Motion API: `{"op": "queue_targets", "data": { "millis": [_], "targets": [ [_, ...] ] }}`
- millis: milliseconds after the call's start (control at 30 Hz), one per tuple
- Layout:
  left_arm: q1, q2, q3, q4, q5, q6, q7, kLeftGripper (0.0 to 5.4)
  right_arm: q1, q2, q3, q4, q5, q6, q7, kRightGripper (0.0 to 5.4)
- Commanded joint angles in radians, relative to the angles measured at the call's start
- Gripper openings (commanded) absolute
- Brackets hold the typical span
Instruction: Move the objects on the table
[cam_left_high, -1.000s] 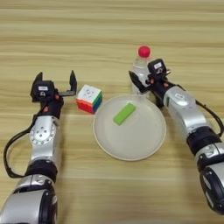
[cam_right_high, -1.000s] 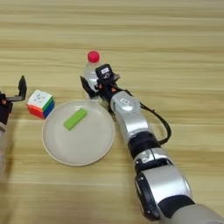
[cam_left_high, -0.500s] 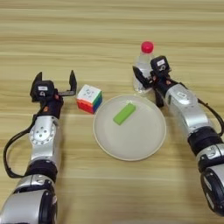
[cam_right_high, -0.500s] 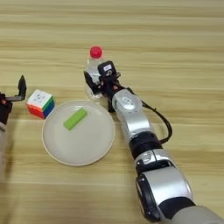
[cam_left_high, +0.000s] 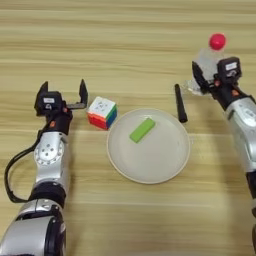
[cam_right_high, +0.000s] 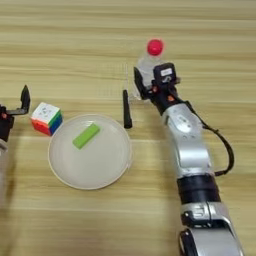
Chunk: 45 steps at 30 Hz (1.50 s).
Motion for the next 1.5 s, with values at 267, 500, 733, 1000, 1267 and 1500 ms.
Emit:
{"op": "queue_targets", "data": {
  "millis": [267, 500, 733, 1000, 1267, 1500],
  "targets": [
    [-0.009, 0.002, 0.001, 0.0, 0.0, -0.004, 0.002, 5.4, 0.039, -0.021, -0.05, 0.017, 0.018, 0.01, -0.032, 3.18],
    [-0.006, 0.002, 0.002, -0.004, -0.002, -0.004, 0.001, 5.4, 0.029, -0.014, -0.039, 0.117, 0.012, -0.021, -0.034, 3.18],
    [-0.008, 0.001, 0.002, -0.003, -0.002, -0.003, 0.002, 5.4, 0.02, -0.017, -0.034, 0.178, 0.009, -0.05, -0.033, 3.17],
    [-0.009, 0.001, 0.002, -0.002, -0.002, -0.003, 0.003, 5.4, 0.024, -0.017, -0.03, 0.185, 0.012, -0.054, -0.028, 4.0],
    [-0.01, 0.002, 0.002, 0.0, -0.002, -0.004, 0.003, 5.4, 0.029, -0.018, -0.029, 0.18, 0.015, -0.058, -0.026, 4.85],
    [-0.011, 0.002, 0.003, 0.002, -0.003, -0.005, 0.001, 5.4, 0.061, -0.018, -0.028, 0.135, 0.018, -0.048, -0.024, 5.38]
  ]
}}
